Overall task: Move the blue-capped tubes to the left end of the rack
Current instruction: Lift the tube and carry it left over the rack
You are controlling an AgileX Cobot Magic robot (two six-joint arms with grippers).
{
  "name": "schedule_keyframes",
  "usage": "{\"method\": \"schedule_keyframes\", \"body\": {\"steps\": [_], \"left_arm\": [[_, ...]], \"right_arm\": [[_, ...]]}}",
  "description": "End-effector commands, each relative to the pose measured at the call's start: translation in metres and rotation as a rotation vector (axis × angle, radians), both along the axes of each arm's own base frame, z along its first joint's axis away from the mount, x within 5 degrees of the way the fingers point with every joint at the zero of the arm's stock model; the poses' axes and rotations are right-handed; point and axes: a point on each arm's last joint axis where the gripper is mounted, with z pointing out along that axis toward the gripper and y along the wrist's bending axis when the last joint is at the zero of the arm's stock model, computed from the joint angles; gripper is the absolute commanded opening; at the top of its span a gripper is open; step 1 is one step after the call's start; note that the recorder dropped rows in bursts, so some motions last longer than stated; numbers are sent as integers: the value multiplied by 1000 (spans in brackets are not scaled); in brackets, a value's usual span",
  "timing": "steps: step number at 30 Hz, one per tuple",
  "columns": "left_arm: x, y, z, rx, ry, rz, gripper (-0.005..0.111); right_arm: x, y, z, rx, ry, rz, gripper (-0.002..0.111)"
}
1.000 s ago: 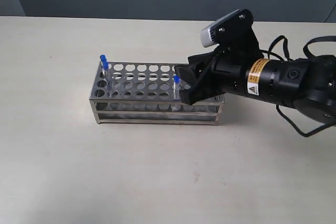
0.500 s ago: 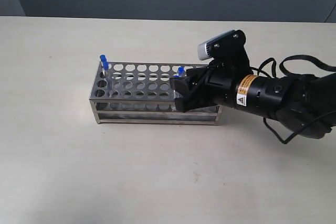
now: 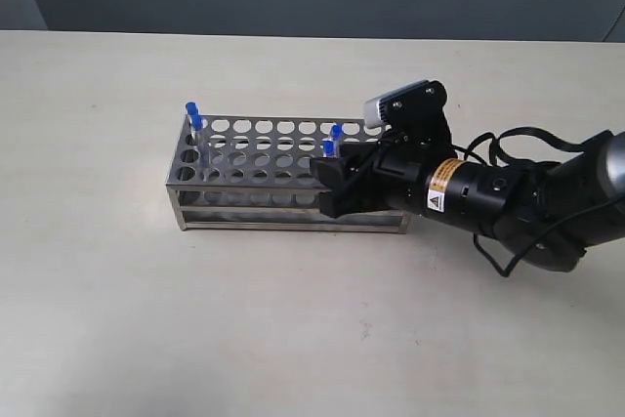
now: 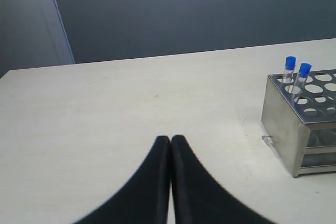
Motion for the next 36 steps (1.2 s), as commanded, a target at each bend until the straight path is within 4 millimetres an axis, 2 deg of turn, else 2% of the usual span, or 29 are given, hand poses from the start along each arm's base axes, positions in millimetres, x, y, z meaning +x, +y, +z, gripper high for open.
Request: {"method": "schedule_keyframes", "body": {"steps": [1, 11, 13, 16, 17, 29, 33, 36], "left_arm": [[0, 0, 2, -6, -14, -5, 1], [0, 0, 2, -6, -14, -5, 1], [0, 0, 2, -6, -14, -5, 1], [0, 0, 2, -6, -14, -5, 1], [0, 0, 2, -6, -14, -5, 1], [0, 0, 2, -6, -14, -5, 1], [0, 0, 2, -6, -14, -5, 1], [0, 0, 2, -6, -14, -5, 1]], "right_arm": [[1, 0, 1, 43, -19, -2, 46], [15, 11, 0, 59, -38, 1, 43], [18, 12, 1, 58, -42, 0, 35], [20, 13, 2, 47, -41, -4, 15], [20, 14, 2, 41, -41, -1, 0], [17, 16, 5, 31, -50, 44, -1], [13, 17, 29, 70, -98, 79, -1], [11, 16, 54, 110, -165, 88, -1]]}}
